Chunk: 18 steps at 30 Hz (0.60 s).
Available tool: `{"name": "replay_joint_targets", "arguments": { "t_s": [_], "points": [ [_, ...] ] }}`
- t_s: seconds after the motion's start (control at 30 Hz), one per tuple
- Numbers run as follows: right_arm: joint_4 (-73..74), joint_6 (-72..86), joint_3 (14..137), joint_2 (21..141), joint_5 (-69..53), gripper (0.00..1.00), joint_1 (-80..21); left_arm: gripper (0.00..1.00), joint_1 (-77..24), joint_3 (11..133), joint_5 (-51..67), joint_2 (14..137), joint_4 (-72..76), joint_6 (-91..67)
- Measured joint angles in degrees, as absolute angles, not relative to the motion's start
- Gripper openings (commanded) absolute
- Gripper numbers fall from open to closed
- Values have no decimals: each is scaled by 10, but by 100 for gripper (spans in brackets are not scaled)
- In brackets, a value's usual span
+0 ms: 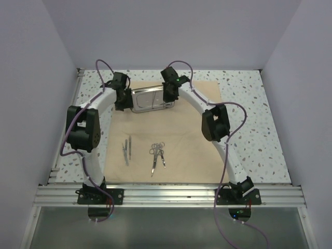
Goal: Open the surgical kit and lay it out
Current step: Pick up the medical item from the container, then place the medical item in the surgical kit.
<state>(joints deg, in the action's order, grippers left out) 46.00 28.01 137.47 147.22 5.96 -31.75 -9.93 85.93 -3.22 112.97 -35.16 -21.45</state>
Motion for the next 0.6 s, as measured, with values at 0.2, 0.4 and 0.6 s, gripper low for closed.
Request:
{"name": "replay_joint_targets", "arguments": {
  "t_s": [0.2,0.4,0.6],
  "points": [
    [470,280,1373,1430,67,0,-318,50,-100,856,-31,1130,-348,-215],
    [477,278,1364,1382,71,0,-318,50,-105,855,-29,1129,-344,-215],
    [481,266,1216,1282,82,0,-317,54,-113,855,-29,1129,-341,-215]
  ]
}}
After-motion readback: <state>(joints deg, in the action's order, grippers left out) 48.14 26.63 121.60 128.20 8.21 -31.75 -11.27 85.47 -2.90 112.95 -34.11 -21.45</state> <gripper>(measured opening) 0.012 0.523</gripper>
